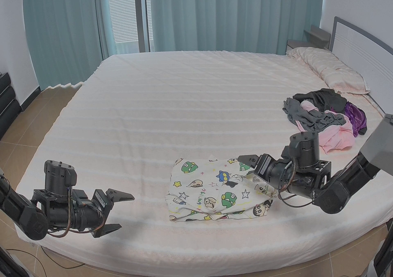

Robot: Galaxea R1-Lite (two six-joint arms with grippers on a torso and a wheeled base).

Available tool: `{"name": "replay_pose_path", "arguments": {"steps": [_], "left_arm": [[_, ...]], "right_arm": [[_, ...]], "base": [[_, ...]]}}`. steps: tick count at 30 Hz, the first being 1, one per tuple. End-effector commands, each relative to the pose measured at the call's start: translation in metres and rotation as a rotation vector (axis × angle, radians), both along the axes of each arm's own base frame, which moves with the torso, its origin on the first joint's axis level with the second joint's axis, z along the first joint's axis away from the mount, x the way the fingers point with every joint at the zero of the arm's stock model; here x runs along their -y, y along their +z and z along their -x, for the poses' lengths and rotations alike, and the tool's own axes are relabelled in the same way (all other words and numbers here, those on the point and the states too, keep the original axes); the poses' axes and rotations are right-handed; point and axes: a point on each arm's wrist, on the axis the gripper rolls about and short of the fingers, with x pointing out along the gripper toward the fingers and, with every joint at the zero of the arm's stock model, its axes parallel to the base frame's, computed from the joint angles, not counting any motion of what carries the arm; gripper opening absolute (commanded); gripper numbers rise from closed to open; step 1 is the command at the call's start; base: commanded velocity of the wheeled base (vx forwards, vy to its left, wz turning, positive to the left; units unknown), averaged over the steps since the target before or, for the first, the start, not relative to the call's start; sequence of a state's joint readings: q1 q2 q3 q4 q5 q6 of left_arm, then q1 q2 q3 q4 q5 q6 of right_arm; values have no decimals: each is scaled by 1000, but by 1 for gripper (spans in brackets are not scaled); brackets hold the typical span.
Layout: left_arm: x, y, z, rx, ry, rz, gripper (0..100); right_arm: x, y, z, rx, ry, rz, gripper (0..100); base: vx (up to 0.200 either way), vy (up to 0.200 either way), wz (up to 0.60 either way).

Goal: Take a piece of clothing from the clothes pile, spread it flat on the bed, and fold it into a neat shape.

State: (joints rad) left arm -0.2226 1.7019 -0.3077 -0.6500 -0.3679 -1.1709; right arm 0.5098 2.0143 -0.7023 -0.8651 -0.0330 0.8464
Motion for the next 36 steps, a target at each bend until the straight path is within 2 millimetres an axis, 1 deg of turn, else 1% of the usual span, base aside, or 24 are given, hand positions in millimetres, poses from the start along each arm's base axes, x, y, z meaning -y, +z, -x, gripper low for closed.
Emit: {"name": "replay_pose_path", "arguments": {"steps": [1,3,11,17,20,23,24,26,27,33,36], "left_arm": [[-1,-5,2,-18,-2,0,100],[-1,-5,3,-2,-4,2,100],[-1,-11,4,7,-7,1,100],[-1,-12,4,6,-7,1,100],[-1,-12,3,3,-10,0,100],[-1,-13,3,0,-10,-1,100],[-1,-13,3,0,-10,-1,100],[-1,-13,3,0,-10,-1,100],[-1,-13,3,0,-10,-1,100],[-1,-13,3,0,-10,-1,100],[-1,-13,3,0,-10,-1,100]], "right_arm": [[-19,-19,-14,-44,32,22,100],[-19,-26,-18,-71,24,38,100],[-9,-26,-20,-91,-12,64,100],[-8,-31,-20,-129,-12,87,100],[-10,-40,-25,-143,-14,97,100],[-11,-40,-30,-135,-17,91,100],[-11,-43,-37,-133,-25,89,100],[-13,-46,-43,-129,-31,88,100],[-11,-47,-46,-127,-40,87,0],[4,-46,-53,-141,-78,99,0],[19,-42,-64,-135,-126,92,0]], "base": [[0,0,0],[0,0,0],[0,0,0],[0,0,0],[0,0,0],[0,0,0],[0,0,0],[0,0,0],[0,0,0],[0,0,0],[0,0,0]]}}
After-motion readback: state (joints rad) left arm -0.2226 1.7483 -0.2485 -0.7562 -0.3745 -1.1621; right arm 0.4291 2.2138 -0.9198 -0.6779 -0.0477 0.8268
